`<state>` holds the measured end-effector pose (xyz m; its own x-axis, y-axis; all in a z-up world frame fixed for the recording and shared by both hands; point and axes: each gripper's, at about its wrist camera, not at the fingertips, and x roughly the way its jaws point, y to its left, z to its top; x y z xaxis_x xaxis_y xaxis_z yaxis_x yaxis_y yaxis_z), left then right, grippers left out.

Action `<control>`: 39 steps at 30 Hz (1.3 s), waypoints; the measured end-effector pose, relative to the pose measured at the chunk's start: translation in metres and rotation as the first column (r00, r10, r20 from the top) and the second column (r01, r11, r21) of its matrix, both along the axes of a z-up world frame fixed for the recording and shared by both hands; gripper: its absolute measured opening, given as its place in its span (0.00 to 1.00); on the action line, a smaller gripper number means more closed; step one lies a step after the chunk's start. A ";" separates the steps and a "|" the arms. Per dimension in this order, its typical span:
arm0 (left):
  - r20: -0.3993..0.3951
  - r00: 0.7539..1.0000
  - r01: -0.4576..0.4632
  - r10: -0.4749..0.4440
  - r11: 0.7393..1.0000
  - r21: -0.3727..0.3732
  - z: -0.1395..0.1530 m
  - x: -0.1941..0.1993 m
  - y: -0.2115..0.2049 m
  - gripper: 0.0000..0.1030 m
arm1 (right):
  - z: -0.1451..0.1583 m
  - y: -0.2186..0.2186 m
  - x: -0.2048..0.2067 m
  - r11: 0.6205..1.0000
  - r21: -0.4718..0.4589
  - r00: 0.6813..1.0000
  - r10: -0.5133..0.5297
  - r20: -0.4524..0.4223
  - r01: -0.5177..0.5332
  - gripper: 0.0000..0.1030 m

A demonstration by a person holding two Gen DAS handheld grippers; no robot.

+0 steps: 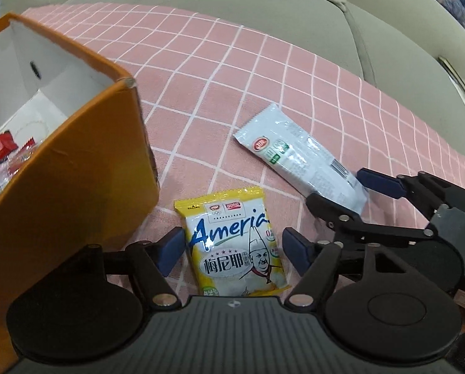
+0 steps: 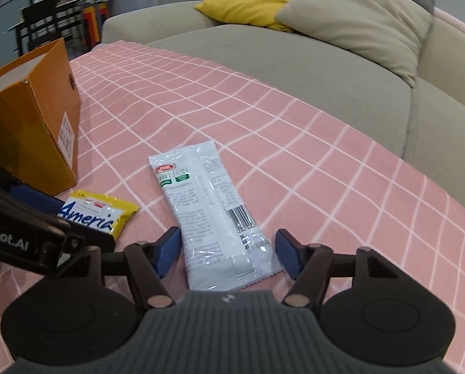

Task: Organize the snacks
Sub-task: 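Grasp the yellow Amerio packet with the left tool while the right tool grasps the white packet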

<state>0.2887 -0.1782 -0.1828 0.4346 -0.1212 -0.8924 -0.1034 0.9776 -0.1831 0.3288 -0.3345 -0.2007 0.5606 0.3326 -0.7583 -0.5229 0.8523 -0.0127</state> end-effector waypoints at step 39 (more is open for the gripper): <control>-0.049 0.951 0.308 -0.306 0.951 0.037 0.002 -0.111 0.032 0.58 | 0.012 0.065 -0.206 0.960 -0.166 0.973 -0.229 -0.005 0.225 0.78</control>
<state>0.1776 -0.1458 -0.1808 0.3444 -0.2039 -0.9164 0.1966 0.9701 -0.1420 0.1227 -0.2692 -0.1889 0.5882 0.0688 -0.8057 -0.3173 0.9361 -0.1517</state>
